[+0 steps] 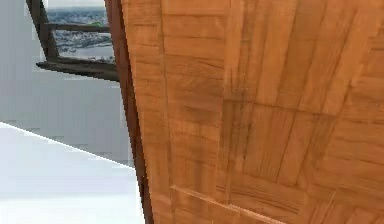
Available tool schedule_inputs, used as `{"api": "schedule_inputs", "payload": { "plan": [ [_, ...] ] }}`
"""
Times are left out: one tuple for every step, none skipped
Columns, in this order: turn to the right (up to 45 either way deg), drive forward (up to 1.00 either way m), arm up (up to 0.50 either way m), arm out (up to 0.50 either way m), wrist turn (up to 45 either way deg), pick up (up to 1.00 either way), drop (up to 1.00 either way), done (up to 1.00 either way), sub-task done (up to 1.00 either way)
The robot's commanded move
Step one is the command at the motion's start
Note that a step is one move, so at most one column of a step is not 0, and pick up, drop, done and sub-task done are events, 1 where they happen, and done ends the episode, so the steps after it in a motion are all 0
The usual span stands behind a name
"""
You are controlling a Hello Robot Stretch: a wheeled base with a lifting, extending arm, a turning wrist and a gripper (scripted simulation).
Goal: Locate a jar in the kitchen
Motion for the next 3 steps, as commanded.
{"api": "schedule_inputs", "payload": {
  "plan": [
    [-45.0, 0.00, 0.00, 0.00, 0.0, 0.00, 0.00, 0.00, 0.00],
    [-21.0, 0.00, 0.00, 0.00, 0.0, 0.00, 0.00, 0.00, 0.00],
    [0.0, 0.60, 0.00, 0.00, 0.0, 0.00, 0.00, 0.00, 0.00]
  ]
}}
